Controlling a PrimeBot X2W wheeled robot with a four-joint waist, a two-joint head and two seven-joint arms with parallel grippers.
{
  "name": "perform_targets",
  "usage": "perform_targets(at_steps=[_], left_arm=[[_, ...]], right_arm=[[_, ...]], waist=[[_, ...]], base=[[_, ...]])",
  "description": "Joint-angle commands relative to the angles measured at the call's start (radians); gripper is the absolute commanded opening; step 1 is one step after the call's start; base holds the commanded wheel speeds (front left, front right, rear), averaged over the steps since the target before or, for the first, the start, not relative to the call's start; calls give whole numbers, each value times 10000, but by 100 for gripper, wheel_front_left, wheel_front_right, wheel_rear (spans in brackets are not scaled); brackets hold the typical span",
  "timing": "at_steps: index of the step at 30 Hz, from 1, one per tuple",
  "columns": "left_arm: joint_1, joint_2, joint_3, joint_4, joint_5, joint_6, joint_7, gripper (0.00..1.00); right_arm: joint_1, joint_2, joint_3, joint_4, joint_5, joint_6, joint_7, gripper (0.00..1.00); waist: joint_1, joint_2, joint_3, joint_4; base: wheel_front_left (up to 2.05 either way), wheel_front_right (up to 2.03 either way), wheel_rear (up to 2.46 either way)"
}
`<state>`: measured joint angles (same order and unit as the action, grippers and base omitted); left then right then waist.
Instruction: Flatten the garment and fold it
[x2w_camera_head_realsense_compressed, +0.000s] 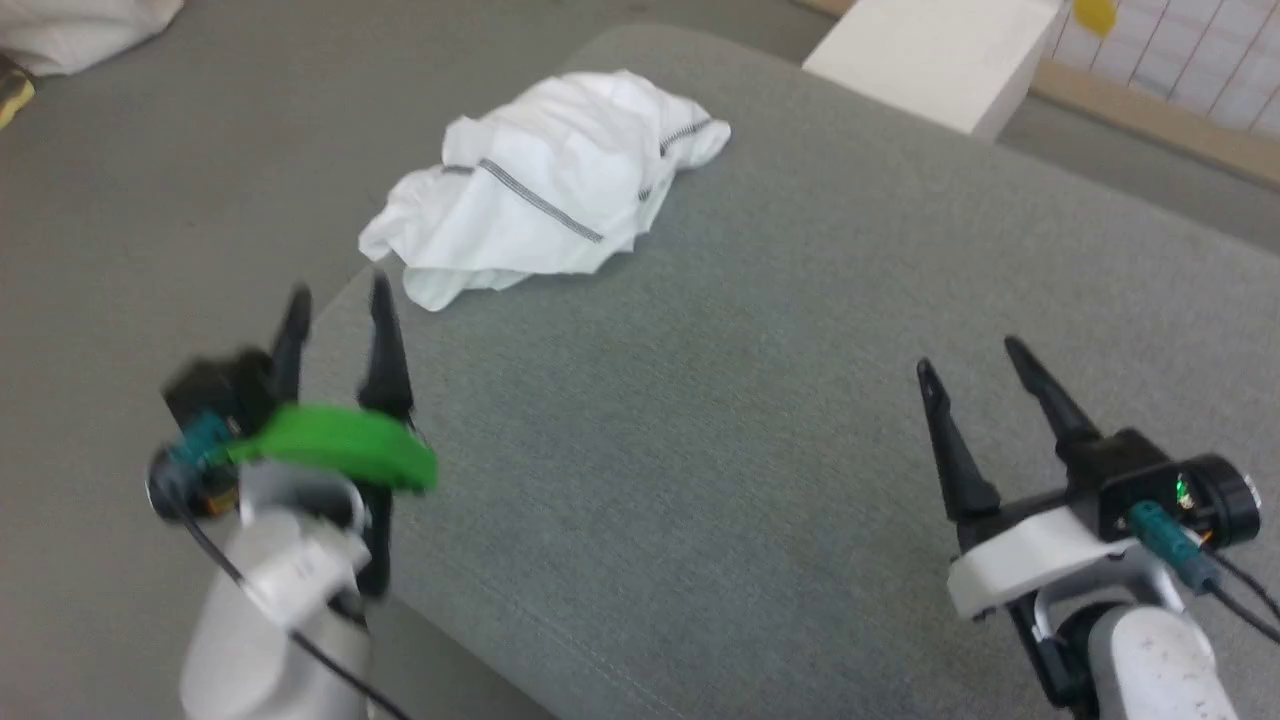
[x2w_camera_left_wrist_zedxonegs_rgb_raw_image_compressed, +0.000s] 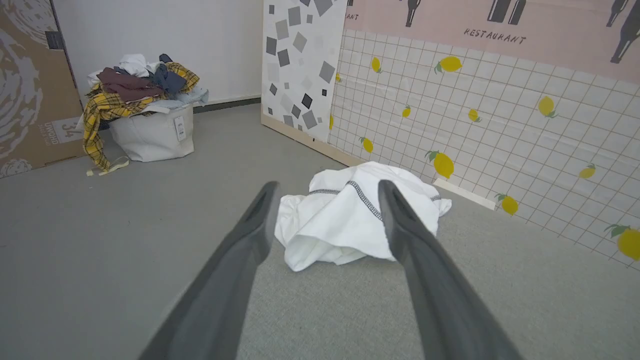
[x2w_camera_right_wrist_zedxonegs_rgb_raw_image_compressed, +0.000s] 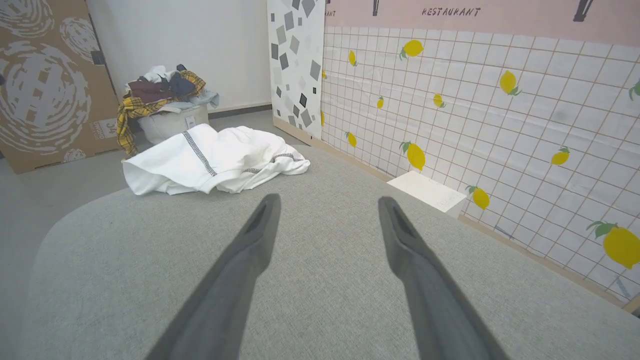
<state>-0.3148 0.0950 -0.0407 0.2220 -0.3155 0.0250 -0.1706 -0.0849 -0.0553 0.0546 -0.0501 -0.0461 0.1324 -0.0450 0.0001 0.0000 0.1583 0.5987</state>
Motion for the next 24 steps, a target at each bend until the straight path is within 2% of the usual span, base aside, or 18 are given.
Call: perform_targets(at_steps=[1, 9, 10, 13, 20, 21, 24], left_arm=[[-699, 125, 131, 225, -333, -148, 182, 100], [-3395, 1007, 979, 1876, -1578, -558, 1911, 100], [-3868, 1249, 1177, 2289, -1879, -572, 2494, 100], [-4366, 1508, 1513, 2768, -2378, -479, 3375, 100], [-4583, 2060, 2136, 3456, -3086, 32, 4918, 100], [-4382, 2224, 2250, 3689, -3207, 435, 5676, 100], [-4123, 2303, 2269, 3683, -3196, 917, 6303, 100]], right_arm=[[-257, -92, -23, -162, -55, -17, 94, 100], [-1392, -738, 310, -629, 117, -17, 355, 100], [-1664, -856, 369, -670, 201, -17, 351, 100], [-1954, -958, 499, -659, 303, -17, 291, 100], [-2198, -890, 620, -452, 446, -17, 42, 100], [-2267, -859, 581, -338, 490, -17, -86, 100], [-2279, -823, 529, -223, 529, -17, -208, 100]], waist=[[-1, 0, 1669, -768], [-1, 0, 3887, -2217], [-1, 0, 4323, -2529], [-1, 0, 4838, -2938], [-1, 0, 5472, -3712], [-1, 0, 5527, -3941], [-1, 0, 5455, -4068]], base=[[0, 0, 0], [0, 0, 0], [0, 0, 0], [0, 0, 0], [0, 0, 0], [0, 0, 0], [0, 0, 0]])
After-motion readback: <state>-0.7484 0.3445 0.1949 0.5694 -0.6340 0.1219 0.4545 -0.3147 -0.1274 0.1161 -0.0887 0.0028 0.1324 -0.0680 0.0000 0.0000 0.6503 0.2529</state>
